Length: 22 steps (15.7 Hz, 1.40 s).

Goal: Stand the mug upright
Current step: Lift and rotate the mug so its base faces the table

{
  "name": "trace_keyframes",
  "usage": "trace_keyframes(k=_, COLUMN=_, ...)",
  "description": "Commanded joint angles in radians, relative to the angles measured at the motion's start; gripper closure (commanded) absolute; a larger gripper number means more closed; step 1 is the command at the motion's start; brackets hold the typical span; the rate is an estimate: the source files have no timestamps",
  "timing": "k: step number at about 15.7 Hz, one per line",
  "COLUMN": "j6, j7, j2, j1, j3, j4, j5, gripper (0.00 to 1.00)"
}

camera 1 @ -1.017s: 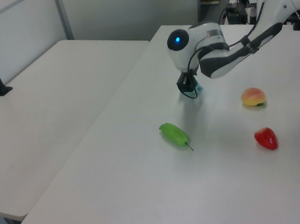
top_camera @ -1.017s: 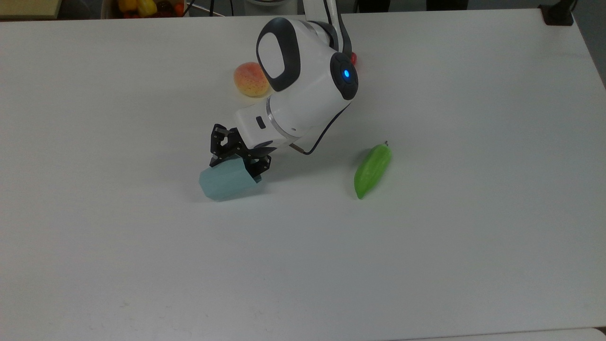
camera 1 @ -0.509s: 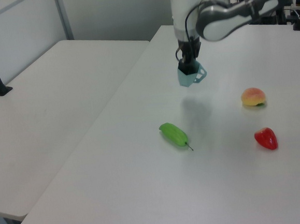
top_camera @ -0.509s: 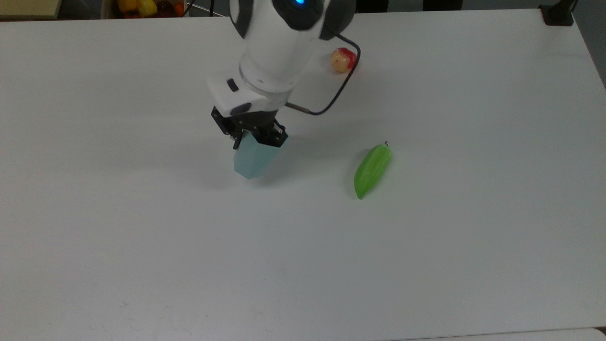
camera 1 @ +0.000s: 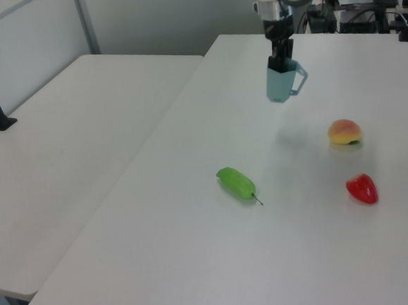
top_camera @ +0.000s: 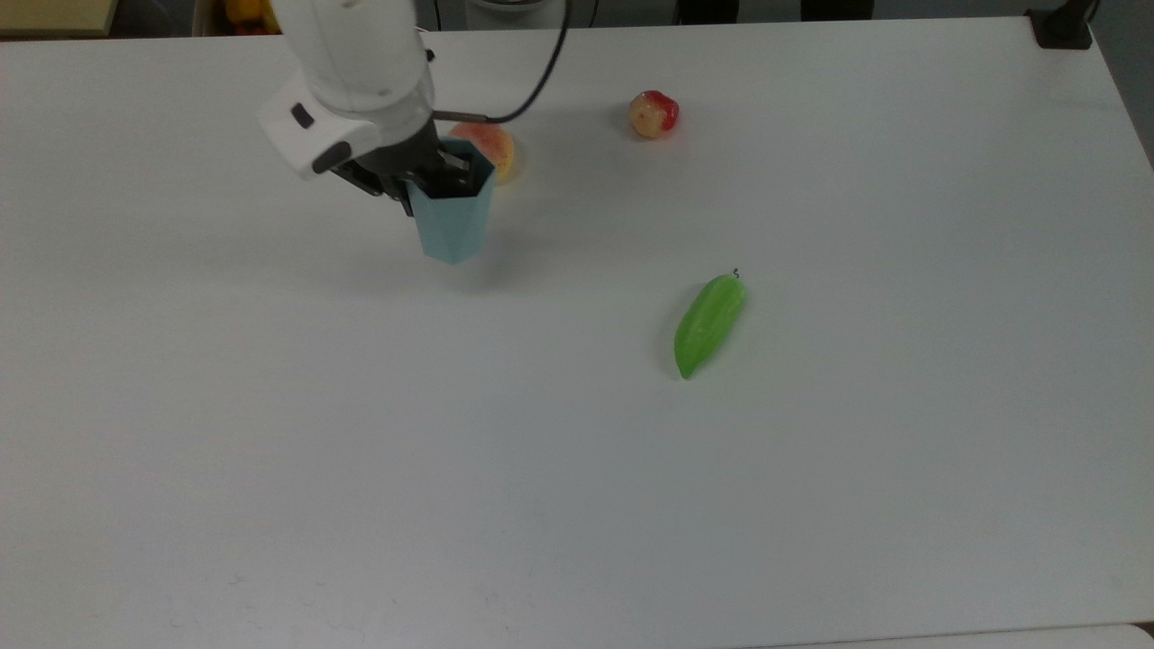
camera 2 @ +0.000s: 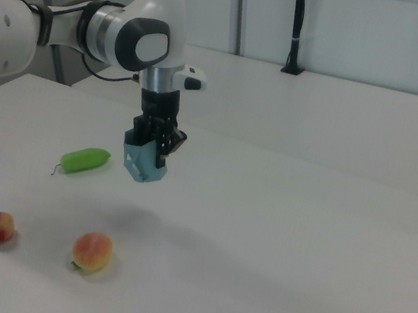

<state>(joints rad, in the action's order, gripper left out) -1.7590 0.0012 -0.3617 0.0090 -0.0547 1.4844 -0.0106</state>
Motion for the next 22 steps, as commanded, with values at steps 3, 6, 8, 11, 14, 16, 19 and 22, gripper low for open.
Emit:
trace_keyframes(k=3, j6=-0.04, j7=-0.085, j2=0.15, j1=-0.02, j3=-0.01, j4=0.164, j5=-0.032, gripper=1.0)
trace_keyframes(k=6, j6=-0.199, j7=-0.101, j2=0.257, j1=-0.003, j3=-0.036, j4=0.345, j5=-0.032, gripper=1.0)
trace_keyframes(k=8, j6=-0.238, j7=-0.101, j2=0.259, j1=-0.007, j3=-0.037, j4=0.378, j5=-0.032, gripper=1.0)
trace_keyframes(k=11, j6=-0.243, j7=-0.141, j2=0.193, j1=-0.017, j3=-0.037, j4=0.376, j5=-0.049, gripper=1.0)
trace_keyframes(k=14, j6=-0.244, j7=-0.158, j2=0.13, j1=-0.017, j3=-0.037, j4=0.37, j5=-0.058, gripper=1.0)
trace_keyframes(k=16, j6=-0.263, j7=-0.168, j2=0.09, j1=-0.017, j3=-0.037, j4=0.356, j5=-0.058, gripper=1.0)
trace_keyframes(k=19, j6=-0.316, j7=-0.196, j2=0.032, j1=-0.018, j3=-0.037, j4=0.335, j5=-0.06, gripper=1.0)
trace_keyframes(k=22, j6=-0.316, j7=-0.224, j2=0.018, j1=-0.023, j3=-0.037, j4=0.317, j5=-0.06, gripper=1.0)
